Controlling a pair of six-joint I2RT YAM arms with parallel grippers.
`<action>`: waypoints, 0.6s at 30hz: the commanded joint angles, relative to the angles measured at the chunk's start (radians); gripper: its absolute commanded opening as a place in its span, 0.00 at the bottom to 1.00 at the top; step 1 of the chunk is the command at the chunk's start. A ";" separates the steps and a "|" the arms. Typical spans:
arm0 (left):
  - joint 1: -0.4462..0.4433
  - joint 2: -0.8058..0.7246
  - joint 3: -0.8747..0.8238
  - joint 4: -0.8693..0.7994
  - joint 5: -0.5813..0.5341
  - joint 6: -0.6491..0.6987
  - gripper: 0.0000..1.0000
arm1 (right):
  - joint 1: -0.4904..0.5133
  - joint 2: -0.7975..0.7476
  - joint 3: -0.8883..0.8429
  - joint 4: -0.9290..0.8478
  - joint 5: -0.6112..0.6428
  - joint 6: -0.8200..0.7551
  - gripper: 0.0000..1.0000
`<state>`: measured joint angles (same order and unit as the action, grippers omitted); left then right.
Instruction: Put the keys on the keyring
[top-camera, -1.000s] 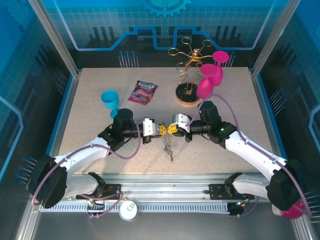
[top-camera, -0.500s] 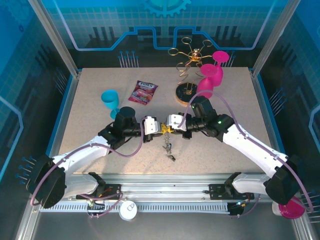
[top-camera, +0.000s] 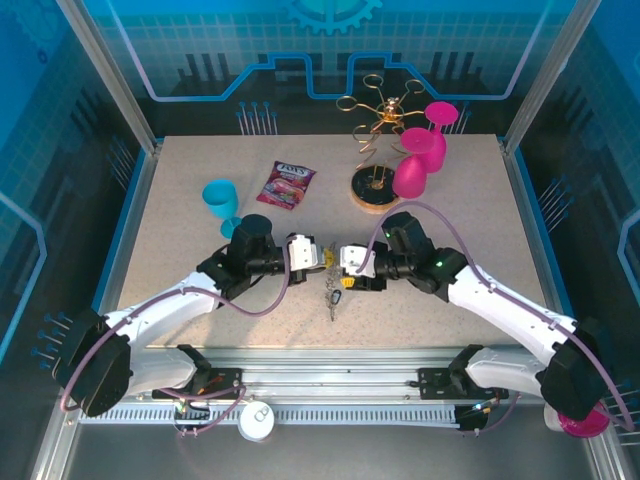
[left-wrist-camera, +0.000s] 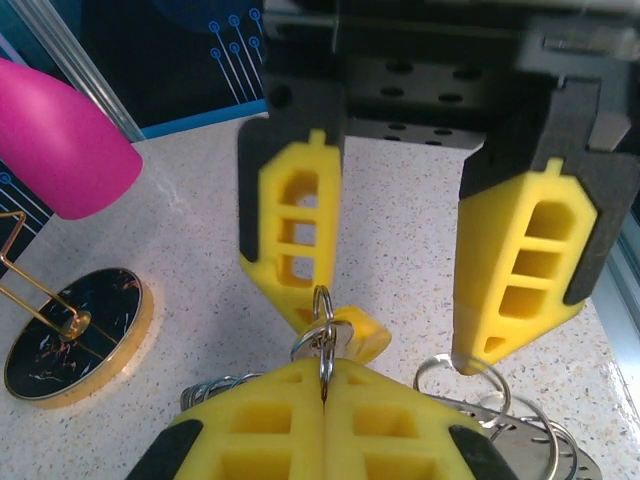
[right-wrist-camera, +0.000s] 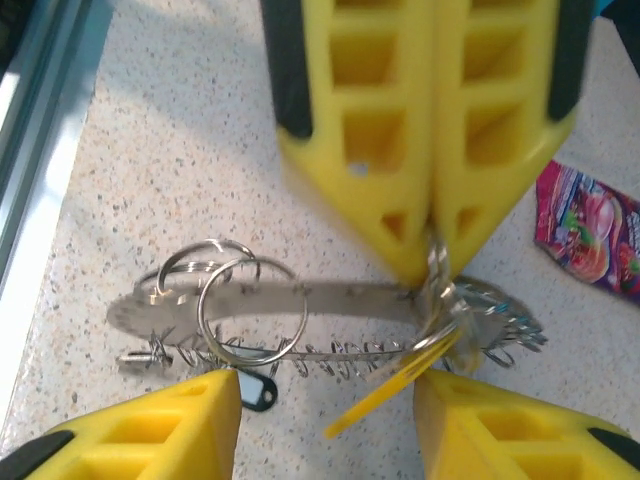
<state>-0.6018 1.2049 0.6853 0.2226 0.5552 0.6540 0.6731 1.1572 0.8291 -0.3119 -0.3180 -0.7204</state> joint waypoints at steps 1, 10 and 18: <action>-0.003 -0.025 -0.010 0.072 0.047 -0.003 0.00 | 0.006 -0.024 -0.014 0.083 0.015 0.014 0.48; -0.003 -0.031 -0.004 0.036 0.064 0.013 0.00 | 0.006 -0.051 -0.011 0.114 0.012 -0.002 0.34; -0.003 -0.030 0.003 0.005 0.075 0.036 0.00 | 0.012 -0.059 -0.016 0.136 0.028 -0.030 0.31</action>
<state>-0.6014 1.2026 0.6834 0.2283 0.5888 0.6590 0.6735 1.1183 0.8192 -0.2008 -0.2985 -0.7277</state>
